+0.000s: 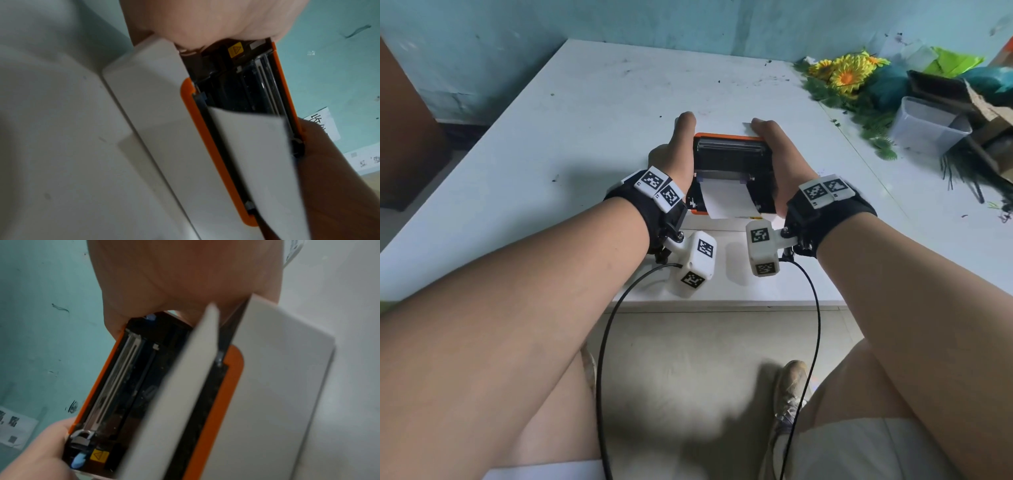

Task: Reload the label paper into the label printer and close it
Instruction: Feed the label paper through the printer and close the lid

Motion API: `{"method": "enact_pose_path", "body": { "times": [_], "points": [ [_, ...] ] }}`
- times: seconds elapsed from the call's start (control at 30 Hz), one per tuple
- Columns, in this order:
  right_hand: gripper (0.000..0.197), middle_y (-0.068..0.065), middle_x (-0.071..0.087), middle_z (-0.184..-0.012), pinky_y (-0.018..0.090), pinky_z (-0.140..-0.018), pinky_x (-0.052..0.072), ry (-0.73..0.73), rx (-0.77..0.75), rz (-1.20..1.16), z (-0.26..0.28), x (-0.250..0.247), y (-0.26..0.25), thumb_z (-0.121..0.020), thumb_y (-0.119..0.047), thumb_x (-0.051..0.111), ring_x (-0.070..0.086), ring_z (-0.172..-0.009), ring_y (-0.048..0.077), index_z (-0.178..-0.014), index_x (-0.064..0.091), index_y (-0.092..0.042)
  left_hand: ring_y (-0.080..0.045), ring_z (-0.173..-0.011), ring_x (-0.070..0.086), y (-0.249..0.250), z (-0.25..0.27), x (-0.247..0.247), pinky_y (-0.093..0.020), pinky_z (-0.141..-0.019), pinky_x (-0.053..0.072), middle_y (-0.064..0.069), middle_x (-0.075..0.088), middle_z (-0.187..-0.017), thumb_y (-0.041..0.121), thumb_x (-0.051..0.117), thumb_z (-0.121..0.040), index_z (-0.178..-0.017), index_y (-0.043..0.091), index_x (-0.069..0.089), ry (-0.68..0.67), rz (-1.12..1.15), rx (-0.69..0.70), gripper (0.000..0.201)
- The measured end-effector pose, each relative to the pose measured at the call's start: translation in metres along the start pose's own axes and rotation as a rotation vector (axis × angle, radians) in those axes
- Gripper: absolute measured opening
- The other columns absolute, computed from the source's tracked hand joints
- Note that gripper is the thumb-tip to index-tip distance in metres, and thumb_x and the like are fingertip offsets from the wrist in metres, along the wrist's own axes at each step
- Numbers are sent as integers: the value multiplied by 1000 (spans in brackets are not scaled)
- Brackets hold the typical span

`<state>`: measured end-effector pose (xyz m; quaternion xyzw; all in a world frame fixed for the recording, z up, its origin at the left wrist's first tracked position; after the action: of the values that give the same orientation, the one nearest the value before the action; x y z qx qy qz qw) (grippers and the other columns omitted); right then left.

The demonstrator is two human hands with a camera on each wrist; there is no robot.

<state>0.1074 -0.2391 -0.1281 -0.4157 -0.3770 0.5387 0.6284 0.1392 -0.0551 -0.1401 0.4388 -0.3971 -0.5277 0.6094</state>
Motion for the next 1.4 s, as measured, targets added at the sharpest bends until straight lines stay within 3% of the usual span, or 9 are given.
{"method": "enact_pose_path", "body": {
  "times": [0.17,0.33,0.53,0.63,0.7,0.83,1.07,1.2,1.4],
  "points": [
    [47,14,66,-106,45,-112,49,-40,5,-3,-3,0,-3,-85,-65,71,62,-98,30,-92,67,-18,-22,-82,74,1,2,-1,-31,-68,54,0,76,-88,76,56,-86,-93,21,70,-47,-10,-28,57],
    [37,14,68,-109,45,-106,51,-44,3,-66,-4,-3,-6,-86,-53,76,61,-101,31,-89,67,-17,-31,-103,78,-8,-21,2,-49,-94,61,-6,78,-120,93,63,-47,-124,29,70,-96,-29,-46,100],
    [42,16,71,-111,59,-120,46,-32,-40,-32,-8,-1,-6,-90,-57,71,66,-102,33,-99,68,-16,-25,-117,74,9,2,7,-41,-88,64,-2,71,-135,81,68,-62,-135,29,67,-287,-23,-53,89],
    [48,16,77,-116,59,-117,49,-30,-19,1,-10,-1,-3,-85,-62,72,74,-112,37,-103,69,-18,-23,-78,69,14,3,6,-27,-68,60,-3,70,-88,62,57,-94,-98,18,64,-327,-19,-62,45],
    [50,16,76,-116,60,-117,47,-35,-17,-6,-11,-3,-2,-80,-62,76,73,-119,42,-101,68,-18,-26,-72,62,12,-2,6,-31,-70,55,-2,61,-73,58,55,-95,-89,19,56,-316,-28,-89,39],
    [53,14,65,-107,46,-102,51,-56,-18,-9,-13,-4,0,-78,-64,76,61,-101,32,-102,65,-18,-25,-76,61,8,-4,10,-32,-71,54,-5,59,-84,63,53,-91,-99,18,54,-345,-58,-103,46],
    [55,11,73,-103,57,-116,47,-39,-5,5,-19,-4,3,-76,-70,73,67,-97,29,-100,70,-20,-33,-112,71,6,-11,9,-47,-101,55,-8,70,-115,71,63,-70,-101,25,65,-288,-25,-84,55],
    [55,12,72,-107,58,-116,46,-74,-1,-16,-17,-5,4,-79,-67,74,68,-100,30,-107,68,-20,-30,-87,72,6,-9,9,-40,-79,61,-6,69,-97,68,61,-78,-99,23,65,-301,-19,-73,50],
    [50,10,74,-103,45,-109,53,-83,-15,-9,-10,-3,6,-87,-66,68,68,-96,27,-104,71,-19,-24,-64,72,6,-8,6,-28,-63,58,-1,71,-68,64,52,-97,-86,22,64,-289,-28,-65,45]
  ]
}}
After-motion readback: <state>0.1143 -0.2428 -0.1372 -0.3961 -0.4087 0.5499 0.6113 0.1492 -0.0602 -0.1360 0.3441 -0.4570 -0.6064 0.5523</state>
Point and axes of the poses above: each hand's wrist, its own z-axis away from the middle knuckle, its own x-axis out of the palm, y = z × x, the point moved 7 cm from there along -z, towards the middle knuckle
